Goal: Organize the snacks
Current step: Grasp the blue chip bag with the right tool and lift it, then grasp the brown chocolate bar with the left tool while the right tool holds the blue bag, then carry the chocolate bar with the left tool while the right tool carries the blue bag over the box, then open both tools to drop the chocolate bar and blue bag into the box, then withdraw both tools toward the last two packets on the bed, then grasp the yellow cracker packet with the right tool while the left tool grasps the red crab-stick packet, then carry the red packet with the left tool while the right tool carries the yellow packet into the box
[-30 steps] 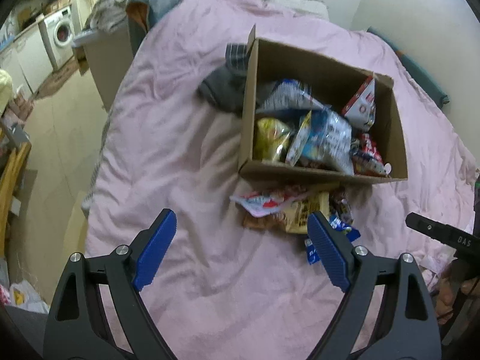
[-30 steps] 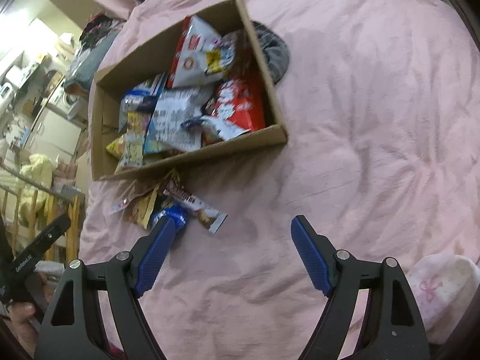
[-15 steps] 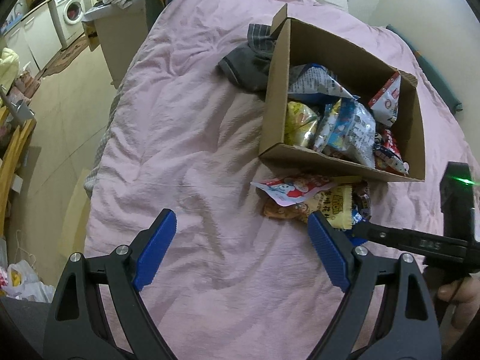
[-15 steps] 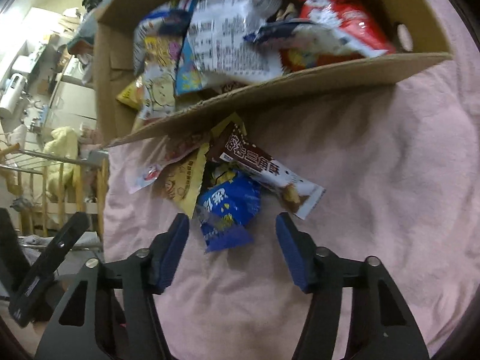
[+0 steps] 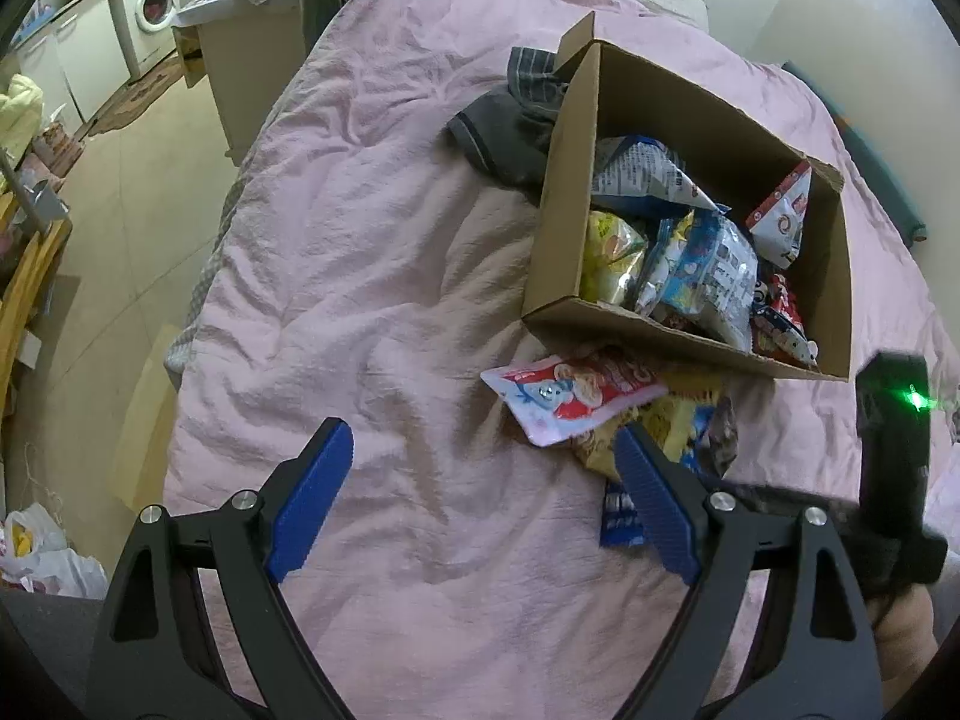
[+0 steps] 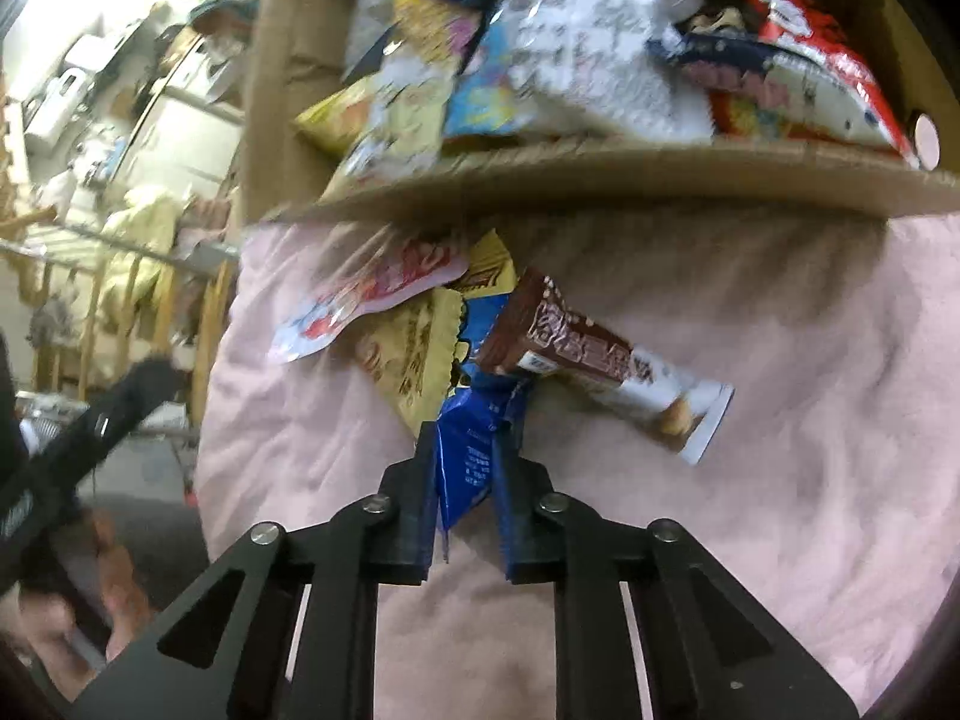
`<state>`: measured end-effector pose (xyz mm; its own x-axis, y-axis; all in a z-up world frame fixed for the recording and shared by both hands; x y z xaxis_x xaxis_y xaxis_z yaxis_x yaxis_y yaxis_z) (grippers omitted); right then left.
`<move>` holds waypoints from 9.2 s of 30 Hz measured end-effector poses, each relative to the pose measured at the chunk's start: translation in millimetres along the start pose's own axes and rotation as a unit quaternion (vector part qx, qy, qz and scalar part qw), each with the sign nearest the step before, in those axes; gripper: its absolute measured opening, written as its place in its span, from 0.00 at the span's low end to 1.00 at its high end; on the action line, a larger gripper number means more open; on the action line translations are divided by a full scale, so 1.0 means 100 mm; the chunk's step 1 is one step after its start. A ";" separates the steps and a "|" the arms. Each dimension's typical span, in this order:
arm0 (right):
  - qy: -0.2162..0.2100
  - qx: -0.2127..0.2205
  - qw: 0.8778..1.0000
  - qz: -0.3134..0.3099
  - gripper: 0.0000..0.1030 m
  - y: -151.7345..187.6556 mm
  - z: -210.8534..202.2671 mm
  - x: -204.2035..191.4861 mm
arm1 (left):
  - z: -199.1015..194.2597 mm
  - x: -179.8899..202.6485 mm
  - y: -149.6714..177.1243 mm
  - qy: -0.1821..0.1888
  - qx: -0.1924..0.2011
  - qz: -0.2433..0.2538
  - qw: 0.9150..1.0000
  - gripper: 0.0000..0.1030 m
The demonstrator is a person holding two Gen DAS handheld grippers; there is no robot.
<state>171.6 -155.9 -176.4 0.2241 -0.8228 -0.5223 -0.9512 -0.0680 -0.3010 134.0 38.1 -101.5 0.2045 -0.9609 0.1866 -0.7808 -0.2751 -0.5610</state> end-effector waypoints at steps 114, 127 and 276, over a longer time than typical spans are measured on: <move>0.042 0.244 0.969 -0.004 0.13 -1.11 -1.24 0.42 | 0.48 0.96 -1.02 0.069 0.087 0.074 0.991 0.15; 0.002 0.177 0.984 -0.015 0.14 -1.04 -0.80 0.22 | 0.60 1.04 -0.93 0.086 0.068 0.069 0.992 0.15; -0.028 0.193 0.971 0.141 0.16 0.08 -1.50 0.75 | 0.45 0.60 0.63 -0.058 -0.112 0.101 0.987 0.50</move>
<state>148.7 -303.2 -98.6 -0.0122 -0.7460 -0.6658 -0.8284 0.3804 -0.4111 123.4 -38.5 -161.9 0.0876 -0.9961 -0.0114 -0.9211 -0.0766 -0.3817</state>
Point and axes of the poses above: each gripper's, at about its wrist camera, not at the fingertips, and z roughly the way its jaws point, x to its right, y to its underside, the point moved 5 cm from there along z, roughly the way its jaws point, and after that the axes turned 9 degrees about x, right-handed, at the moved point
